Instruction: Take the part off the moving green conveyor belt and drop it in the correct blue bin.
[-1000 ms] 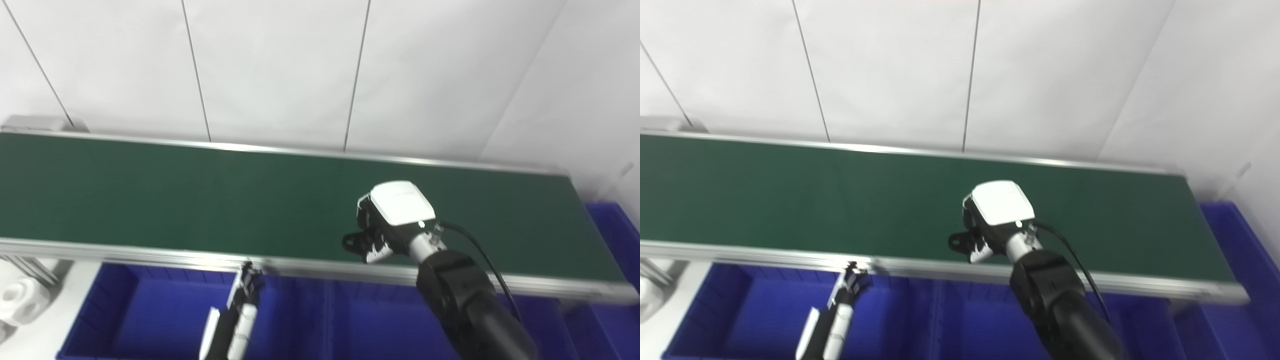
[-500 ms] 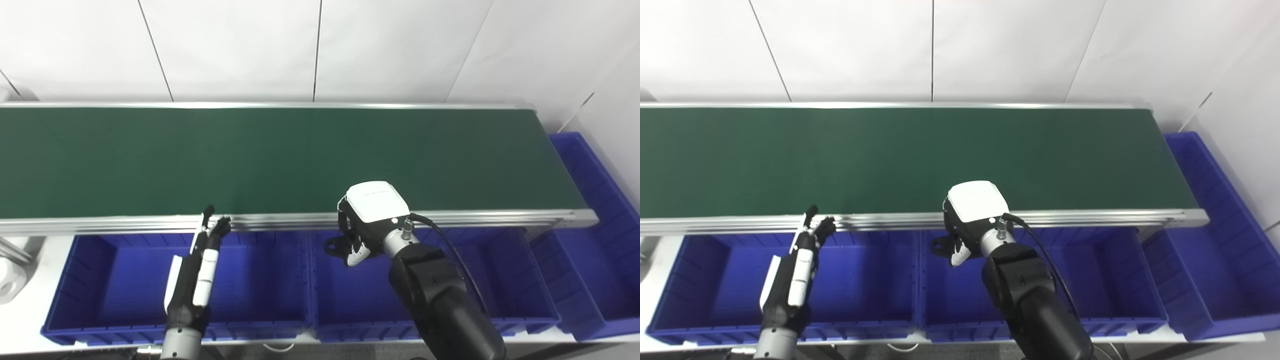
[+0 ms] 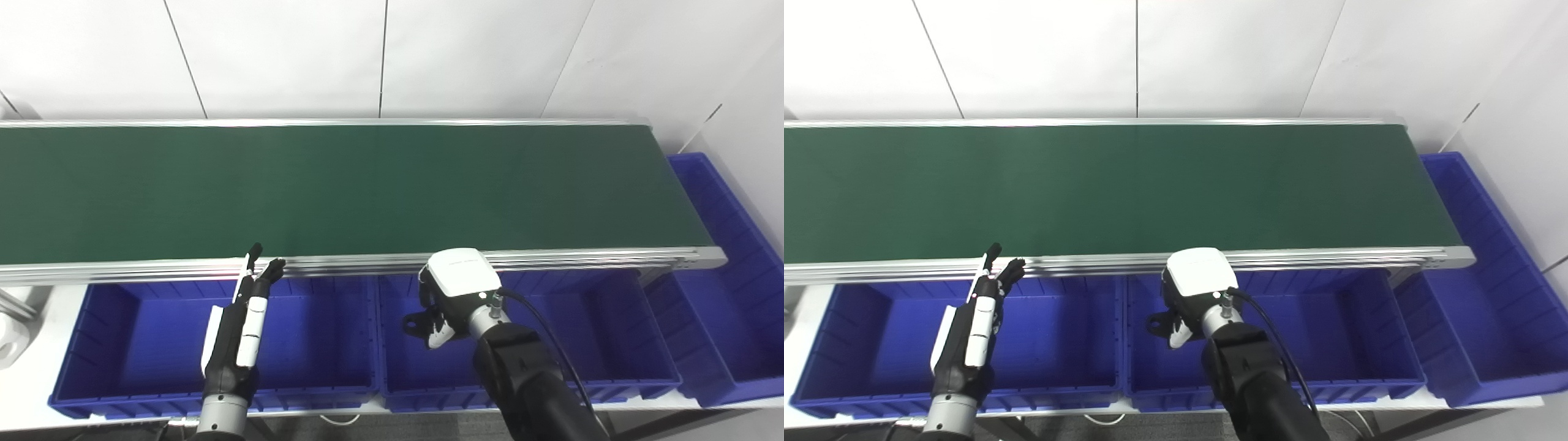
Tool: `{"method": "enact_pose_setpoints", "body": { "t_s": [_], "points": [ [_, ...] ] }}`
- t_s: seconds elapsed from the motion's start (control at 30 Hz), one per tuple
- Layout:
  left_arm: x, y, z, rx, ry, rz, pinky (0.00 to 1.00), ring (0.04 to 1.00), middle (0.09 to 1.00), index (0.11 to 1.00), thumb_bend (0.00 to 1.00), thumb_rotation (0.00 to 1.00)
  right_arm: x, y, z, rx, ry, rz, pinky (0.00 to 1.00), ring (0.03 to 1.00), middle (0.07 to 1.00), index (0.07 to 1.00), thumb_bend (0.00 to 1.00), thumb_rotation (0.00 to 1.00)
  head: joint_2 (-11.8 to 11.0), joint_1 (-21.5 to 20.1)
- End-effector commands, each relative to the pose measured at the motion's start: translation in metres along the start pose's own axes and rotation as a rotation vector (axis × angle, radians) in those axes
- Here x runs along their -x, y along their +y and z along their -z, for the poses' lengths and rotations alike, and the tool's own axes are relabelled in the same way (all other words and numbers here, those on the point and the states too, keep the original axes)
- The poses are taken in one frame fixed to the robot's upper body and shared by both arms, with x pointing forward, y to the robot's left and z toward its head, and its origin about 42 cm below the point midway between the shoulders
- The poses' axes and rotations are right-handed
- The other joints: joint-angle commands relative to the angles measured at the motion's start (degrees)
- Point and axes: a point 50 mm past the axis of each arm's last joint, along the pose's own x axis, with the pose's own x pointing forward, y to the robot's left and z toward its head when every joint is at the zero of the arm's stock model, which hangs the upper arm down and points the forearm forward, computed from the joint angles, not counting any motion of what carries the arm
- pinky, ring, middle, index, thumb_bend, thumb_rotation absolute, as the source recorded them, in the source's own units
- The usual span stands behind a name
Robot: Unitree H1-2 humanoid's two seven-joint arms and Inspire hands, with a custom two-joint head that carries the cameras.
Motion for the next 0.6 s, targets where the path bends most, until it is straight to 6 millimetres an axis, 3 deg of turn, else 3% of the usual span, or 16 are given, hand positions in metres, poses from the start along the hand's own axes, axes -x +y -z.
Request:
{"method": "enact_pose_setpoints", "body": {
  "t_s": [0.0, 0.07, 0.17, 0.37, 0.5, 0.57],
  "points": [
    [-0.001, -0.006, -0.010, -0.008, -0.061, -0.002, 0.99, 0.888, 0.886, 1.000, 0.35, 1.00, 0.001, -0.005, 0.001, 0.019, 0.017, 0.072, 0.41, 0.549, 0.669, 0.722, 0.93, 0.51, -0.07, 0.63],
    [0.000, -0.008, -0.008, -0.006, -0.065, -0.005, 0.98, 0.885, 0.883, 1.000, 0.35, 1.00, 0.003, -0.003, 0.002, 0.010, 0.033, 0.072, 0.51, 0.666, 0.771, 0.795, 0.99, 0.65, -0.35, 1.16],
    [0.002, -0.012, -0.006, 0.010, -0.066, -0.006, 0.96, 0.884, 0.884, 1.000, 0.36, 0.99, 0.006, -0.001, 0.004, -0.021, 0.040, 0.083, 0.59, 0.743, 0.851, 0.840, 1.00, 0.76, -1.47, 2.06],
    [0.010, -0.018, -0.005, 0.034, -0.062, -0.006, 0.97, 0.902, 0.886, 1.000, 0.38, 1.00, 0.020, 0.000, 0.005, -0.095, 0.029, 0.122, 0.62, 0.762, 0.854, 0.850, 1.00, 0.84, -2.40, 3.25],
    [0.015, -0.021, -0.006, 0.040, -0.063, -0.005, 0.98, 0.918, 0.906, 1.000, 0.38, 1.00, 0.037, -0.002, 0.006, -0.296, 0.034, 0.162, 0.58, 0.741, 0.828, 0.830, 1.00, 0.87, -3.07, 4.07],
    [0.016, -0.021, -0.005, 0.039, -0.062, -0.008, 0.99, 0.920, 0.909, 1.000, 0.38, 1.00, 0.046, -0.003, 0.006, -0.422, 0.034, 0.162, 0.58, 0.744, 0.828, 0.837, 1.00, 0.92, -4.03, 4.48]
  ]
}}
